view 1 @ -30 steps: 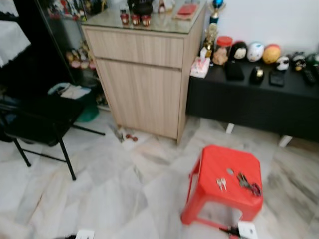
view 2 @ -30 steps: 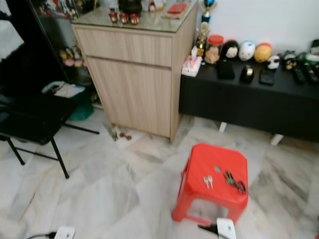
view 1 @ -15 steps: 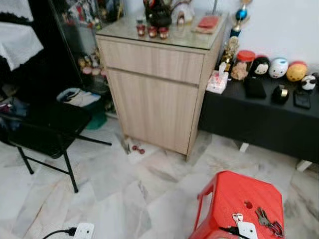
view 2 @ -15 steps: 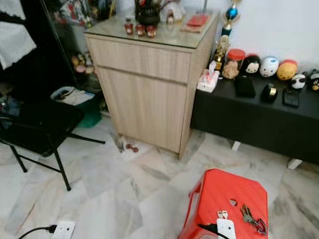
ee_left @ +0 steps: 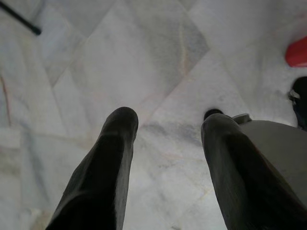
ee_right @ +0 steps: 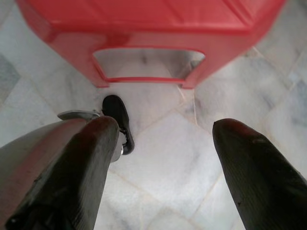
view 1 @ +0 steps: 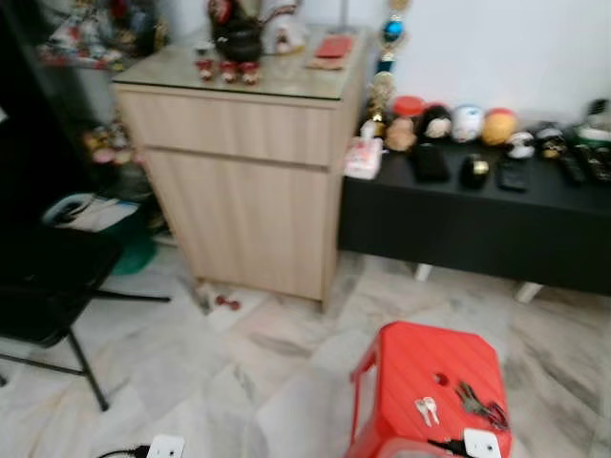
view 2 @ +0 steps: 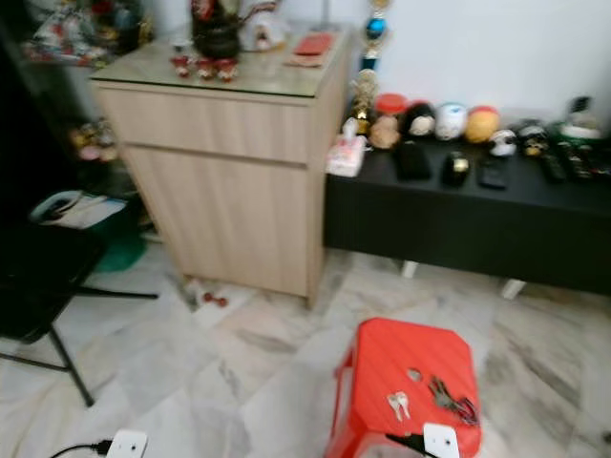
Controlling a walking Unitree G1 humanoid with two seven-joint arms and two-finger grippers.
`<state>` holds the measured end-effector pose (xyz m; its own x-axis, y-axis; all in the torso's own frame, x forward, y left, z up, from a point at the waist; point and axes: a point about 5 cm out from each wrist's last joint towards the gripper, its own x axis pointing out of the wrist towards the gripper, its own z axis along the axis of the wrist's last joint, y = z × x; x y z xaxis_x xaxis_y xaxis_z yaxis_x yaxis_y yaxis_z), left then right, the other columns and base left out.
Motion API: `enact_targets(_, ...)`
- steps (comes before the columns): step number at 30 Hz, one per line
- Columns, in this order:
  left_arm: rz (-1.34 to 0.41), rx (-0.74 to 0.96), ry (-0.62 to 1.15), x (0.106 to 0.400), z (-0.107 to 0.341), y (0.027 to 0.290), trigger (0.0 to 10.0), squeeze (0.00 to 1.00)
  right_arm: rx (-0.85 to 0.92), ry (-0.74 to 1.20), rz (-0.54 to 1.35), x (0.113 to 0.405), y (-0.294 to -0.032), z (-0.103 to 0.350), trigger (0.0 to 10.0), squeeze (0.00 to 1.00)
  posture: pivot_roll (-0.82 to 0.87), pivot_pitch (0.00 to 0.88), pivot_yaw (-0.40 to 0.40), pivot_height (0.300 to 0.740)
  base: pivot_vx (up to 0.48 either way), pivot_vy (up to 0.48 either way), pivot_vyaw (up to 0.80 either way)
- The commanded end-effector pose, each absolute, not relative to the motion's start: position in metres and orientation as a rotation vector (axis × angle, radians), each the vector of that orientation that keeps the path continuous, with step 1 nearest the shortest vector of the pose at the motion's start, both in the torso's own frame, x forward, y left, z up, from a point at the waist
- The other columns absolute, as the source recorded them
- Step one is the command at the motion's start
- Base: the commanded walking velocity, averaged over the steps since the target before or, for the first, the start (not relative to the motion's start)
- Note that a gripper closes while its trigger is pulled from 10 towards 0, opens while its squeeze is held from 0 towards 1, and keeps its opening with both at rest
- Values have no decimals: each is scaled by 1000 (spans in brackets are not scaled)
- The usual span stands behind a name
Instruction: Hang keys on a hook
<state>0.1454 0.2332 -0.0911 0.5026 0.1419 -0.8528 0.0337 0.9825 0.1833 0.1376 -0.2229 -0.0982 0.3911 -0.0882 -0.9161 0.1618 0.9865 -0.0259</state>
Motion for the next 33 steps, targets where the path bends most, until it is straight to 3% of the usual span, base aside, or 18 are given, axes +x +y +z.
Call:
enact_targets(1,65,190,1064,141,-93,233,10000,0,74,1159,-157,139,-222,-98,10000,0,-26,0,8,740,0,0,-769)
enact_targets(21,56,233,1082,140,-93,235,10000,0,65,1158,-158,138,-222,-98,10000,0,-27,0,9,740,0,128,-760)
enact_targets(33,70,224,1068,141,-93,236,10000,0,126,1040,-278,144,-225,-95,10000,0,-25,0,7,740,0,0,0)
